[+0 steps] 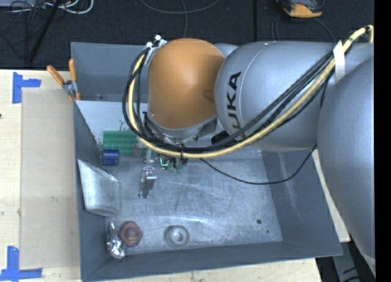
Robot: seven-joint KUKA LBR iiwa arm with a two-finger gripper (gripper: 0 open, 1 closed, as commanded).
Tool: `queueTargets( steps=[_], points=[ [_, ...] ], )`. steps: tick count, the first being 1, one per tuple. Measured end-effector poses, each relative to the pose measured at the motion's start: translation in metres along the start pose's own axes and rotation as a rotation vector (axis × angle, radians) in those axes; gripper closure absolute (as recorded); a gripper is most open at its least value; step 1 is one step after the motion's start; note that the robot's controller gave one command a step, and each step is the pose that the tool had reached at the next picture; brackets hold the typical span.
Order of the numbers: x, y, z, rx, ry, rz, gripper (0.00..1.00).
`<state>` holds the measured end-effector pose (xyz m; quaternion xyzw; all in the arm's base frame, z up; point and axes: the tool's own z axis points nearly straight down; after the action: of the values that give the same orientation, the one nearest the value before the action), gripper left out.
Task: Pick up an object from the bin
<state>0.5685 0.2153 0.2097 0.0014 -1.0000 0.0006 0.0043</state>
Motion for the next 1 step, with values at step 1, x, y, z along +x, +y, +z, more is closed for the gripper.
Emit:
queueTargets(
  steps=[1],
  points=[
    [0.0814,0.0038,0.0898,0.002,0.002,-0.207,0.00]
  ],
)
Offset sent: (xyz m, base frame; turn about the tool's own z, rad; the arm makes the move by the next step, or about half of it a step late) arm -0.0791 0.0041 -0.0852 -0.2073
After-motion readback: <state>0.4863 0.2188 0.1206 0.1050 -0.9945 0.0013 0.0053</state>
